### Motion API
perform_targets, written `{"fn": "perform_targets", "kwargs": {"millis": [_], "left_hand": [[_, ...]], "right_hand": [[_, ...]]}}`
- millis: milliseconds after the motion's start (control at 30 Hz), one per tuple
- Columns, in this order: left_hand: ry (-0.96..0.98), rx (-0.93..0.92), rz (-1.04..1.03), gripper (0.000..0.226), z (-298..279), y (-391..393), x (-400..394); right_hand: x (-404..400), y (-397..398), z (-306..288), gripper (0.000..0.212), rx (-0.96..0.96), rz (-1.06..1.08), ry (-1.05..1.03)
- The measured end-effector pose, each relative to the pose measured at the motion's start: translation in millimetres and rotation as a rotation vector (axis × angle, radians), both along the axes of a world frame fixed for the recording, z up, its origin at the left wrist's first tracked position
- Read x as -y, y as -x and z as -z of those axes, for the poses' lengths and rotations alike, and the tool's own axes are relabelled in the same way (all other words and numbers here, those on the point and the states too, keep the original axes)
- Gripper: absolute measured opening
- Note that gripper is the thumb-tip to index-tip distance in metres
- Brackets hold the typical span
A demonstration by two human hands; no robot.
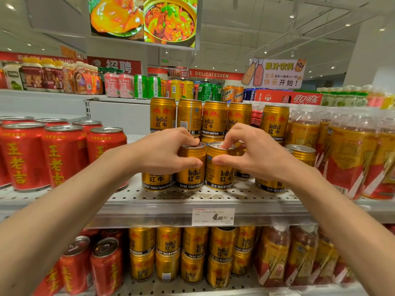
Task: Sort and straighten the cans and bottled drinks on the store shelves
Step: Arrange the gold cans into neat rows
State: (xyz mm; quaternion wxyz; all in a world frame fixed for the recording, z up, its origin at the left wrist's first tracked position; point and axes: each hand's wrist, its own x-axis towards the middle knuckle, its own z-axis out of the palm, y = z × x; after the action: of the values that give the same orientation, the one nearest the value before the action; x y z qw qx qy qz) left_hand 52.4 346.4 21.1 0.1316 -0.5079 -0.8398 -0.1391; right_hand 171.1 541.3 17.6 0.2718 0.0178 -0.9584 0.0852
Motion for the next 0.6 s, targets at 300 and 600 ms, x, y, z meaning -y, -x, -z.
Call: {"fn": "perform_targets", "kwargs": {"millis": [300, 600], "left_hand": [[0.047, -0.022, -0.021, 0.066, -4, -5, 0], [0.024, -0.073, 0.086, 0.072, -10, -21, -47]], "right_hand": [[-25, -26, -15, 0.033, 0.025, -0.017, 0.003], [-63, -44, -22, 0.055, 0.236, 0.242, -0.115]]}}
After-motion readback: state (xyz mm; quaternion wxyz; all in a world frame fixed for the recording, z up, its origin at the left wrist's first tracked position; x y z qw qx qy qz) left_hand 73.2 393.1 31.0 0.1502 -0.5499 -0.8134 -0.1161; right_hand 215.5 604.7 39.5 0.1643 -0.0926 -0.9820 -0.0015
